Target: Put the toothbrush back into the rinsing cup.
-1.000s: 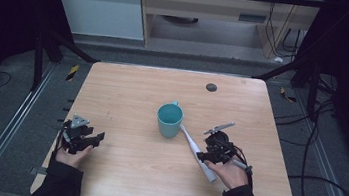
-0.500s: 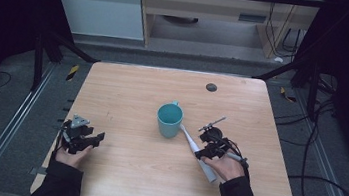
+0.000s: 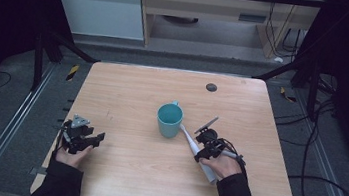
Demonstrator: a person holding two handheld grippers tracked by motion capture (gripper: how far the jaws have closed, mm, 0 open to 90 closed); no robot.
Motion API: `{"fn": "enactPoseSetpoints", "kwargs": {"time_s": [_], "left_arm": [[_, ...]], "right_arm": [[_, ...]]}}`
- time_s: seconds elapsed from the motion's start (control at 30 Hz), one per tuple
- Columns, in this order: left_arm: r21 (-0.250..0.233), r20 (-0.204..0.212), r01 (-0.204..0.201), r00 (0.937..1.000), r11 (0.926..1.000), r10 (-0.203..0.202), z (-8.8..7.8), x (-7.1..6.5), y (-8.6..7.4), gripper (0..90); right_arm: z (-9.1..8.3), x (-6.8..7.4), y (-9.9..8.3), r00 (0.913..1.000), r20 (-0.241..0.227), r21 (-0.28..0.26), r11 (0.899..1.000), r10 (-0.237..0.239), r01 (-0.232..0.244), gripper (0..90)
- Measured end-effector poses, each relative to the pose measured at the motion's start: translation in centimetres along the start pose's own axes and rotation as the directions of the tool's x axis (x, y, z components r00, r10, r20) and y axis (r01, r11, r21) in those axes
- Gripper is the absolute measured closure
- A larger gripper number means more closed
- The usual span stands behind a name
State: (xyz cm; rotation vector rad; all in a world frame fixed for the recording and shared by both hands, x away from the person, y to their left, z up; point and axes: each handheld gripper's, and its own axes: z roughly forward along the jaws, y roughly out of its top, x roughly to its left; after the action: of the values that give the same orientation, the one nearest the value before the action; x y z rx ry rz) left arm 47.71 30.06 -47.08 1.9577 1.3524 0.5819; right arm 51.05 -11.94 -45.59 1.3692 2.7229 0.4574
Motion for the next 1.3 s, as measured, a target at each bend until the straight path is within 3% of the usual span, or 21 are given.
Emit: {"fn": "enactPoseSetpoints", "kwargs": {"time_s": [0.43,0.73,1.07,1.3], "left_arm": [[0.002,-0.003,-0.002,1.0,1.0,0.002,0.0,0.0,0.0,45.6],[0.005,-0.002,-0.003,1.0,1.0,0.003,0.1,0.0,0.0,45.6],[0.003,-0.004,-0.002,1.0,1.0,0.002,0.1,-0.1,0.0,45.6],[0.002,-0.004,-0.004,1.0,1.0,0.004,0.1,-0.1,0.0,45.6]], "right_arm": [[1.0,0.2,0.3,0.9996,0.019,0.044,0.999,-0.019,0.019,62.8],[1.1,0.2,0.3,0.9998,0.02,0.05,0.999,0.002,-0.003,64.4],[0.8,-0.3,-0.6,0.998,0.013,0.007,0.998,0.062,-0.063,66.5],[-0.6,-1.0,-1.4,0.9947,0.032,-0.066,0.993,0.097,-0.095,66.5]]}}
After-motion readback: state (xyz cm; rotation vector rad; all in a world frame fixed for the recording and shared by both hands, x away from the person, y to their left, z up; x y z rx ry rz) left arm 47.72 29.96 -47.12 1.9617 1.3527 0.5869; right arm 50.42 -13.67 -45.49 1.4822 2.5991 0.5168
